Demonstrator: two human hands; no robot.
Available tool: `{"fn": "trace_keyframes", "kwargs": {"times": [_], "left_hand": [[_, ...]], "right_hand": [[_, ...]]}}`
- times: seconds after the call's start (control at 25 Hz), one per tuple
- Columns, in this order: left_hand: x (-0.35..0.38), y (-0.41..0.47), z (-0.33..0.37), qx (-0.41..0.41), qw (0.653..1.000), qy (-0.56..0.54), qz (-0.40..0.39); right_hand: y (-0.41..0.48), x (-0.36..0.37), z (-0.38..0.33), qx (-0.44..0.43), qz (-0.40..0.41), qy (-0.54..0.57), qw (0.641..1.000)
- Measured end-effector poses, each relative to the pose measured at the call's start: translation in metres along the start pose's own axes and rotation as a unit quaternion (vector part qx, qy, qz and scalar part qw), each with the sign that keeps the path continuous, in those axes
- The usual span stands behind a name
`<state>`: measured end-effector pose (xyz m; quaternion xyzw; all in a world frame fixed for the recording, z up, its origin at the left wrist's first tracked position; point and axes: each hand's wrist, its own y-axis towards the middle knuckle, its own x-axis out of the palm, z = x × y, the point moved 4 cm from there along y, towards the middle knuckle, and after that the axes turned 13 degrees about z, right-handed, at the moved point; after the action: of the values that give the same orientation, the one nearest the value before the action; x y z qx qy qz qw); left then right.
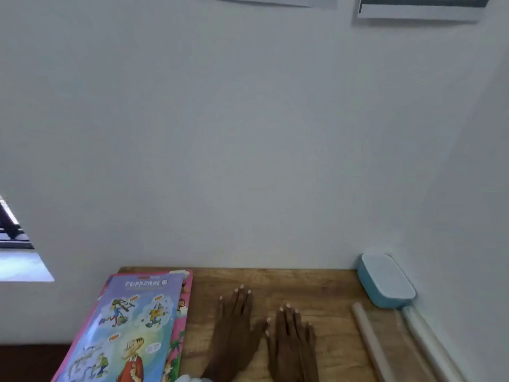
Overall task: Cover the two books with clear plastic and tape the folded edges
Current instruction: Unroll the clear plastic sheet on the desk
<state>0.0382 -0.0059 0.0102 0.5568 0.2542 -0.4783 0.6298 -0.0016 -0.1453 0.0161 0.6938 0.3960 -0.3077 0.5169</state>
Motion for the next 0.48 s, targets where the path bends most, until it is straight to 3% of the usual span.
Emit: {"fn": "trace_keyframes", "kwargs": {"times": [0.04,0.08,0.24,0.48], "left_hand": [[-0.003,0.002,-0.002,0.003,1.0,0.006,0.021],[-0.006,0.0,-0.002,-0.008,1.0,0.007,0.0],[-0.011,0.002,-0.002,-0.026,0.998,0.033,-0.041],[-0.012,0.003,0.002,-0.015,0.997,0.064,-0.043]], "right_hand": [[0.002,-0.002,-0.001,-0.009,0.008,0.001,1.0],[-0.001,-0.008,-0.002,-0.01,-0.031,-0.006,0.999],[-0.003,-0.02,0.002,-0.01,-0.05,-0.037,0.998],[-0.006,-0.022,0.004,-0.035,-0.047,-0.026,0.998]]}}
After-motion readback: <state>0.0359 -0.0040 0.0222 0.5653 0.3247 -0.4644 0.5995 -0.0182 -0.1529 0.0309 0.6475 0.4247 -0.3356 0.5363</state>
